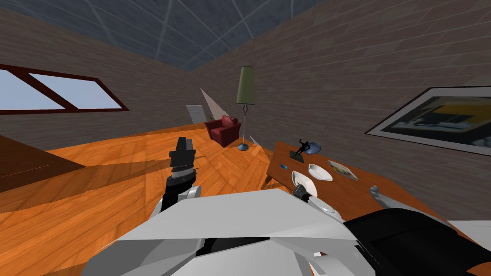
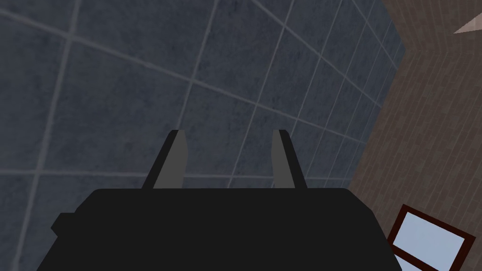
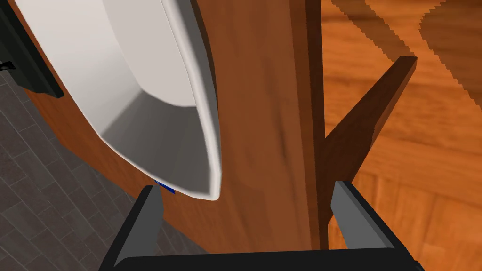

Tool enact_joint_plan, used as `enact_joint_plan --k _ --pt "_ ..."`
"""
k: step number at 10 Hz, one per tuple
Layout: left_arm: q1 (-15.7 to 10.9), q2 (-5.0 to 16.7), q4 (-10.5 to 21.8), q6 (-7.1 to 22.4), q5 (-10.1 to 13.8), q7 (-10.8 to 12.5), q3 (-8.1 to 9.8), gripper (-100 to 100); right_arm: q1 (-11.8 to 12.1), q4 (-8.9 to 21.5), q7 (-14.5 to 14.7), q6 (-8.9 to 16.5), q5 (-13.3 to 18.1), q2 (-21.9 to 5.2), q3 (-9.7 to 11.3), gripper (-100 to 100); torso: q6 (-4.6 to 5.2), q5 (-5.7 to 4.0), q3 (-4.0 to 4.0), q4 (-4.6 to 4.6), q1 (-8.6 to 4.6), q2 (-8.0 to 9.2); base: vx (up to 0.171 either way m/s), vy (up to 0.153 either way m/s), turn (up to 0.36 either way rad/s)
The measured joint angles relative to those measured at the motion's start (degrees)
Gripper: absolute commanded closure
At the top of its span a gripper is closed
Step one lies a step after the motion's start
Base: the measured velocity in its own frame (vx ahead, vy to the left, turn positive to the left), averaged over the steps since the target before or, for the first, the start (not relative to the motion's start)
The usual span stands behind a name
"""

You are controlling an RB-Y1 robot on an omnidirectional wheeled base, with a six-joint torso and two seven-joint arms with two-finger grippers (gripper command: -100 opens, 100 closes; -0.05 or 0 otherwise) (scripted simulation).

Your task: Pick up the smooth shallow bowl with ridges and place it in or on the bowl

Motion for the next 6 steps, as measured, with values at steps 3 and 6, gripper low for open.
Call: enact_joint_plan --k 3,6 --pt "0.00 0.00 0.00 0.00 0.00 0.00 0.00 0 -0.27 2.35 1.30 0.28 1.69 -0.18 -0.61 -100 -0.01 0.00 -0.07 -0.02 0.01 -0.12 -0.015 -0.004 0.041" --pt "0.01 0.00 0.00 0.00 0.00 0.00 0.00 0 -0.66 5.16 2.93 2.50 2.17 -3.07 1.80 -100 0.00 0.00 -0.04 -0.01 0.01 -0.07 -0.026 -0.003 0.050"
